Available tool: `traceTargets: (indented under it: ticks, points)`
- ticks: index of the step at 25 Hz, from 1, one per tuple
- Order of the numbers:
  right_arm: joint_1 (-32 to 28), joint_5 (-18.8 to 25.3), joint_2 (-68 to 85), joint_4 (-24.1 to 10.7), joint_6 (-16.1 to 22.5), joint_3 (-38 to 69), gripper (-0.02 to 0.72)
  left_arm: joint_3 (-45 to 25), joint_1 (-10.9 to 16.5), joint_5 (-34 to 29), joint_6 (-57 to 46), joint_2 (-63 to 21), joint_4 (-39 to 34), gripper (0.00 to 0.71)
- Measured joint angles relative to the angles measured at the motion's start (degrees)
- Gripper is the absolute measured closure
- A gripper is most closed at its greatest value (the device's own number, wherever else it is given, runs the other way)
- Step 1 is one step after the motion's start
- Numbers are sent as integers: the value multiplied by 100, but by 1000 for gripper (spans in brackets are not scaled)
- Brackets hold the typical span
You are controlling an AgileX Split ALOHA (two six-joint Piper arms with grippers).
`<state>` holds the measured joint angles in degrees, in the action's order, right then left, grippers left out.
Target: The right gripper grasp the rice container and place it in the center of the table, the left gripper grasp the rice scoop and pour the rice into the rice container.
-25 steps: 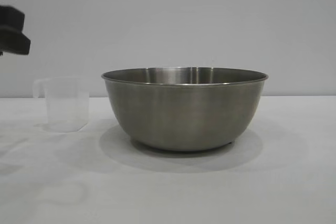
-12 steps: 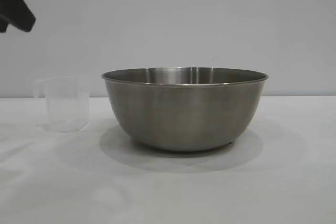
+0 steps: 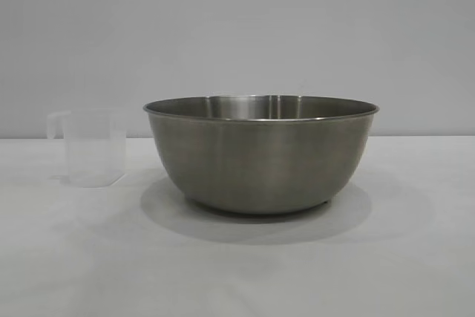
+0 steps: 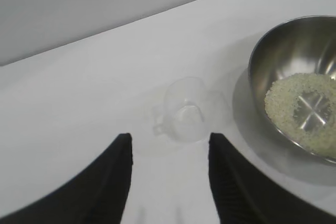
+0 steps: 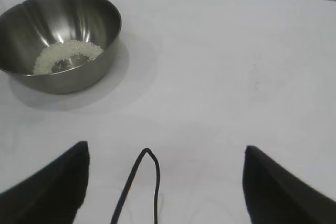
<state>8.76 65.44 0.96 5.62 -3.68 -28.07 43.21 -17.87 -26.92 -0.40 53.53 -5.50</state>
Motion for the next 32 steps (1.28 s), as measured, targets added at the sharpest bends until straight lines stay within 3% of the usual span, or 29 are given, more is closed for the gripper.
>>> traceTargets:
  ticks: [2, 5, 6, 19, 26, 32]
  points:
    - [0, 0, 0, 0, 0, 0, 189, 0, 0, -242, 20, -361, 20, 307]
    - [0, 0, 0, 0, 0, 0, 189, 0, 0, -759, 25, -865, 35, 310]
    - [0, 0, 0, 0, 0, 0, 189, 0, 0, -954, 25, -1060, 35, 269]
    - [0, 0, 0, 0, 0, 0, 189, 43, 0, -4133, 48, -3304, 62, 284]
    - [0, 0, 0, 0, 0, 0, 189, -354, 0, -4575, 48, -4220, 310, 284]
    - [0, 0, 0, 0, 0, 0, 189, -1061, 0, -4314, 36, -4850, 310, 284]
